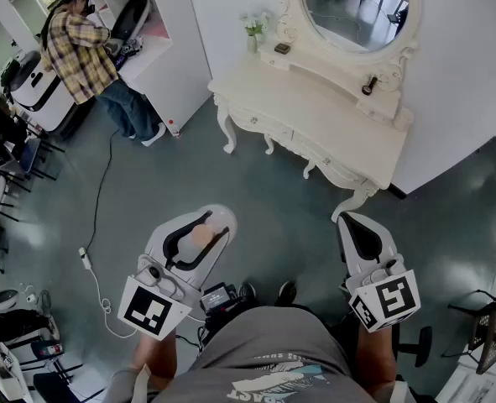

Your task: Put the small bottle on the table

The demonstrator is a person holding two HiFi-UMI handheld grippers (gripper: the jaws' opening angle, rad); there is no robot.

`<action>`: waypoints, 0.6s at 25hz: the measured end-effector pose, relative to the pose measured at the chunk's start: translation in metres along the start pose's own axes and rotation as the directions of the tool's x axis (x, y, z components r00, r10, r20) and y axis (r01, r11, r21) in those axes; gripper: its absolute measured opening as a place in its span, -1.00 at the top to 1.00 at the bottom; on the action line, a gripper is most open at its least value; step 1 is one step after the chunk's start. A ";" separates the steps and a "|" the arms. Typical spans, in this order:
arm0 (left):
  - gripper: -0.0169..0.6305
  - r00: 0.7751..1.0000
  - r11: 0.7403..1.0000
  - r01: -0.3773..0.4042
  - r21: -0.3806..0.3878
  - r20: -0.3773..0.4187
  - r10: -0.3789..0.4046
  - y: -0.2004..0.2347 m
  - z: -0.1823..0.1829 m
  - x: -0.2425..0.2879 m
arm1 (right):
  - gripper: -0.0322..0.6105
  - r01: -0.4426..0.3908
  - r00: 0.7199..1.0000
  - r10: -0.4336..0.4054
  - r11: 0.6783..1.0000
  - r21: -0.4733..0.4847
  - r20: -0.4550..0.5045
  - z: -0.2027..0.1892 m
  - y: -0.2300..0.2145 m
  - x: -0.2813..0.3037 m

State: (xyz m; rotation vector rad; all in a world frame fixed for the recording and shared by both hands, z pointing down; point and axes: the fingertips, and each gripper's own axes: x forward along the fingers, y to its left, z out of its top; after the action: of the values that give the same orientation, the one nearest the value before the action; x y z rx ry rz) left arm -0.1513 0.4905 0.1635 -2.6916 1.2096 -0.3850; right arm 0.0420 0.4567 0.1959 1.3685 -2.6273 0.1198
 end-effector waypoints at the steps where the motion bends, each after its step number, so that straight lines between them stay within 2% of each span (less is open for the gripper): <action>1: 0.57 1.000 1.000 0.000 0.001 -0.001 0.000 -0.002 0.001 0.002 | 0.90 0.000 1.000 0.000 1.000 0.000 -0.001 0.000 -0.003 -0.001; 10: 0.57 1.000 1.000 -0.011 0.002 -0.011 0.011 -0.023 0.009 0.020 | 0.90 -0.007 1.000 0.007 1.000 0.007 0.015 -0.003 -0.027 -0.018; 15: 0.57 0.999 1.000 -0.020 0.009 -0.030 0.020 -0.037 0.014 0.035 | 0.89 -0.044 0.997 0.040 0.997 0.064 0.071 -0.001 -0.044 -0.027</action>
State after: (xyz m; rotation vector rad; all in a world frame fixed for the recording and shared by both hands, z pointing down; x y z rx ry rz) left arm -0.0989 0.4891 0.1653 -2.6737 1.2393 -0.4278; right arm 0.0937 0.4537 0.1916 1.3617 -2.7337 0.1683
